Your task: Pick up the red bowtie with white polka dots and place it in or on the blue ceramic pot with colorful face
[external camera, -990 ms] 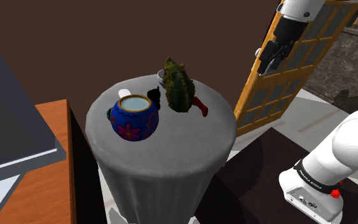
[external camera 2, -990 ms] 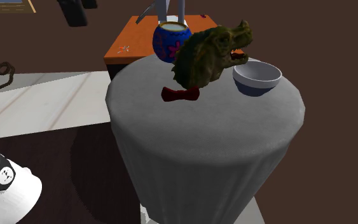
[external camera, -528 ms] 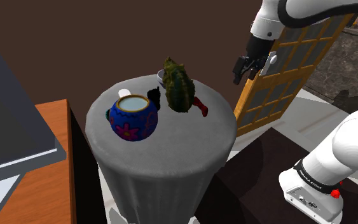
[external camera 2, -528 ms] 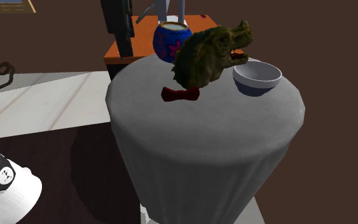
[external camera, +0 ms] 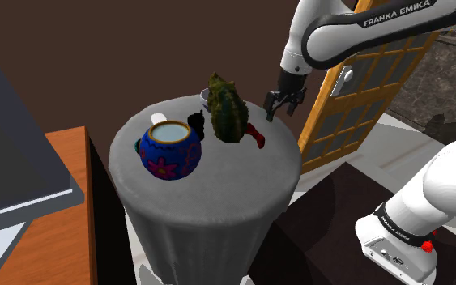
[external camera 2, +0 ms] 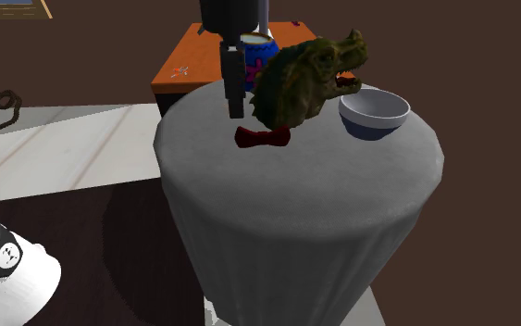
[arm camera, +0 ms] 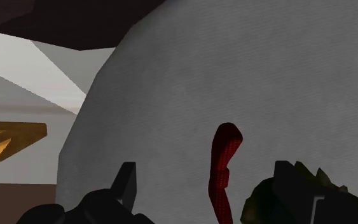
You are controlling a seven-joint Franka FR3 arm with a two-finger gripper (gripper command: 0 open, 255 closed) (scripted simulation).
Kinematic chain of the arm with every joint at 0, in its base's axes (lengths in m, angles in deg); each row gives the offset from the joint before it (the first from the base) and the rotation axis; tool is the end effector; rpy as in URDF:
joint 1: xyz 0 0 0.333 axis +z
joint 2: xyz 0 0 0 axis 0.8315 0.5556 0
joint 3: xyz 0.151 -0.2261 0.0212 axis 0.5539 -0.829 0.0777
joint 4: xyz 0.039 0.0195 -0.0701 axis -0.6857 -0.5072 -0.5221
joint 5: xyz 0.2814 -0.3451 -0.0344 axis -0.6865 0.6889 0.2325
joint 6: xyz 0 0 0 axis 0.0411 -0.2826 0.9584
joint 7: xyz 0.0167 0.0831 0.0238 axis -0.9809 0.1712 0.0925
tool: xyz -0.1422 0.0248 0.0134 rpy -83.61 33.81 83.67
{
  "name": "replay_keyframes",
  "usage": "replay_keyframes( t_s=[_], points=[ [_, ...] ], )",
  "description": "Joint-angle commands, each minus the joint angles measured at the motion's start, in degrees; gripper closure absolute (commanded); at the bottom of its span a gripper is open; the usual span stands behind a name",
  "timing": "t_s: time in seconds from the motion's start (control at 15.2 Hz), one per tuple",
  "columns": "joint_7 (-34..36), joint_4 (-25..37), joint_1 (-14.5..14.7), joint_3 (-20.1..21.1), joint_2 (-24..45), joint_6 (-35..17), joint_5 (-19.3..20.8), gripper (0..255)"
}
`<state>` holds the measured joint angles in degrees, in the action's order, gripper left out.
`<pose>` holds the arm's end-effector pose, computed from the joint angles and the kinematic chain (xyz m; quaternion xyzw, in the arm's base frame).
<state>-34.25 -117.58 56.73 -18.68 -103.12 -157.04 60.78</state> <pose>0.4898 0.1189 0.3139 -0.9985 0.0532 0.0032 0.0147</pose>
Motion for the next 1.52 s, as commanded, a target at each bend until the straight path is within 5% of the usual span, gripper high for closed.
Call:
replay_keyframes(
  t_s=[0.0,0.33,0.86,1.39,1.45],
  points=[
    [2.1,1.8,-0.2,1.1,4.5,-2.5,0.8,0],
    [8.0,7.2,-0.4,3.0,16.4,-8.2,4.5,0],
    [9.1,5.1,-0.2,3.0,20.4,-14.2,5.9,0],
    [9.1,5.1,-0.2,3.0,20.4,-14.2,5.9,0],
    [7.3,5.3,-0.8,2.2,19.6,-13.2,5.4,255]
  ],
)
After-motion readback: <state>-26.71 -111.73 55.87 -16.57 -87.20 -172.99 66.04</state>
